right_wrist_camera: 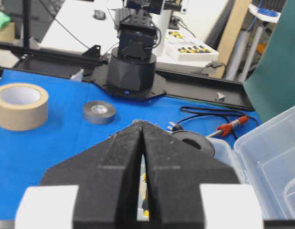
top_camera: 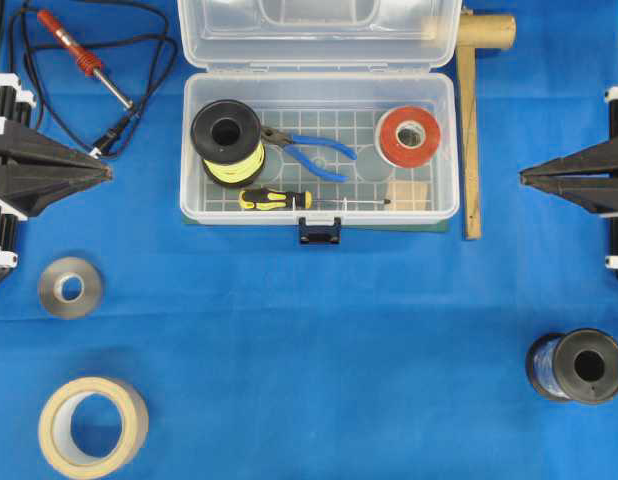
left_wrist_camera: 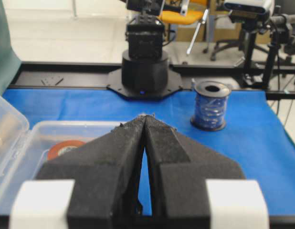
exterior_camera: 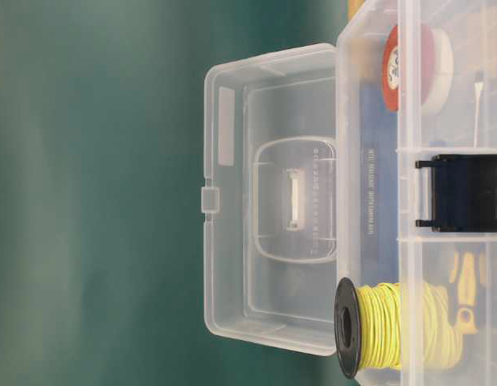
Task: Pick the nipper from the toolbox among several items.
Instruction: 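Move the right gripper over the toolbox toward the blue-handled pliers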
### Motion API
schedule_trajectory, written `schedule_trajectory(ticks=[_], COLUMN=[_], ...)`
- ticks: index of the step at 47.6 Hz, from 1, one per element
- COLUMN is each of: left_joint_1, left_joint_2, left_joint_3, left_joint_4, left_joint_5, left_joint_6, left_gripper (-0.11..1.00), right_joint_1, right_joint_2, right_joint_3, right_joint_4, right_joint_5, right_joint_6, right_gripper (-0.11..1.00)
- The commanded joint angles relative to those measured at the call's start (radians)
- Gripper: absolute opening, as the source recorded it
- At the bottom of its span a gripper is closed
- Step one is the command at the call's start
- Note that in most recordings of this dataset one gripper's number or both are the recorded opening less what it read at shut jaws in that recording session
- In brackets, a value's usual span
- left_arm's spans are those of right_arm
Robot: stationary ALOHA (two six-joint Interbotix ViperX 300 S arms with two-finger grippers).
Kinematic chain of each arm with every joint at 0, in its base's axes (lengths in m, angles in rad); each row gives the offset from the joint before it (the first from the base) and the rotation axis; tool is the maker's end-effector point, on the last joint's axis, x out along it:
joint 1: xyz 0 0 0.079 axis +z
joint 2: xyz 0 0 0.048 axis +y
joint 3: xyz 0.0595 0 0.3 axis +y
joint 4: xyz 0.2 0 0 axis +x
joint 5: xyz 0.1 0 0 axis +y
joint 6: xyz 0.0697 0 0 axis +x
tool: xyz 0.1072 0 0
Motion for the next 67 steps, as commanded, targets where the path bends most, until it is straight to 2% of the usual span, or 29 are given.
schedule_trajectory(ticks=[1,10,16,34,37,46,47,55,67], left_joint_1=[-0.003,-0.005,-0.005,-0.005,-0.003,-0.005,-0.003,-0.005,-0.005], left_joint_2=[0.012,0.014,0.015,0.017,0.017,0.017,0.018,0.018,0.018], left_joint_3=[-0.018,-0.02,-0.02,-0.02,-0.02,-0.02,-0.02,-0.018,-0.017], left_joint_4=[-0.032,-0.032,-0.031,-0.031,-0.032,-0.032,-0.032,-0.032,-0.032], left_joint_5=[0.003,0.002,0.002,-0.002,-0.002,-0.002,-0.002,0.003,0.015], left_joint_6=[-0.002,0.002,0.002,0.002,0.002,-0.002,-0.002,-0.009,-0.009], left_gripper=[0.0,0.0,0.0,0.0,0.0,0.0,0.0,0.0,0.0], right_joint_1=[-0.005,-0.087,-0.156,-0.258,-0.268,-0.272,-0.273,-0.284,-0.301], right_joint_2=[0.011,0.061,0.152,0.58,0.653,0.861,0.882,1.058,1.227], right_joint_3=[-0.031,-0.086,-0.172,-0.523,-0.577,-0.741,-0.756,-0.856,-0.908], right_joint_4=[0.002,0.006,0.006,-0.003,-0.006,-0.04,-0.043,-0.049,-0.049], right_joint_5=[-0.005,0.104,0.204,0.541,0.584,0.715,0.726,0.782,0.781], right_joint_6=[-0.002,0.014,0.02,0.006,0.003,-0.005,-0.005,-0.012,-0.023], right_gripper=[0.0,0.0,0.0,0.02,0.13,0.69,0.72,0.67,0.64])
